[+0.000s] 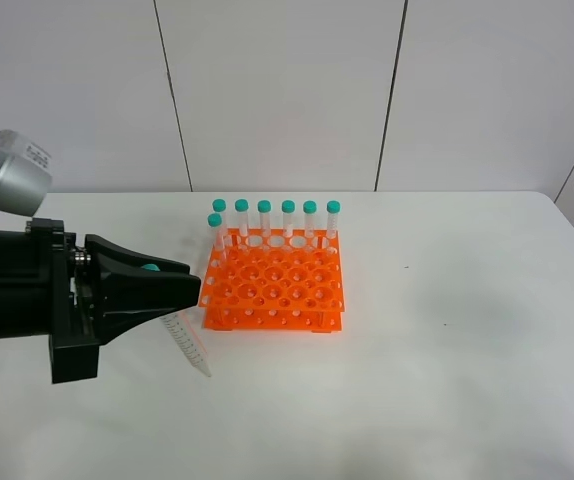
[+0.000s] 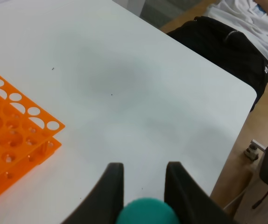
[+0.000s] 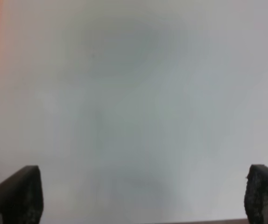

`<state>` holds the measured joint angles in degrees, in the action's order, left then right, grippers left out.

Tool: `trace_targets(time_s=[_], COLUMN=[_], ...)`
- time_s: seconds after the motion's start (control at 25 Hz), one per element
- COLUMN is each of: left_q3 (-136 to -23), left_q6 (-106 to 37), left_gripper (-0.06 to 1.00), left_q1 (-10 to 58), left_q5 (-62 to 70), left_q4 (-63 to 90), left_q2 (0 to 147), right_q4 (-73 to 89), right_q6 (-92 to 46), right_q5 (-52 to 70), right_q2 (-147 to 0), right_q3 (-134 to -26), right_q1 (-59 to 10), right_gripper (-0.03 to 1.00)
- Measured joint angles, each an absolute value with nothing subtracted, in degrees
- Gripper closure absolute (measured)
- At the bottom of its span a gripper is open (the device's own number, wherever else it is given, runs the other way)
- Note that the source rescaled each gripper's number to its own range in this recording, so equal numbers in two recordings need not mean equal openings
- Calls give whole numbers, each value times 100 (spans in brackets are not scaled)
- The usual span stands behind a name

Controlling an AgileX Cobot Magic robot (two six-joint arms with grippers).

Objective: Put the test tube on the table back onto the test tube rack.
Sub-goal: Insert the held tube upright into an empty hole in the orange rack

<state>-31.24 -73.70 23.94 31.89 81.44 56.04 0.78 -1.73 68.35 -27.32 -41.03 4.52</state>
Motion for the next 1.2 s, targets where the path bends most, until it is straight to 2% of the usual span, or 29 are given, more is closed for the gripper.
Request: trace_targets(time_s=[0.56, 1.2], left_q3=[-3124, -3124], left_q6=[-7370, -7370], left_gripper=[94, 94], left_q1=[2394, 2394], left_q5=[3189, 3189], left_q4=[8139, 8133], left_q2=[5604, 5604], right_q4=[128, 123], right_q6=[-343, -343], right_q5=[6607, 6371], right_q2=[-1460, -503], right_q3=[-3217, -3029], right_q1=[452, 452], right_gripper=[-3, -3])
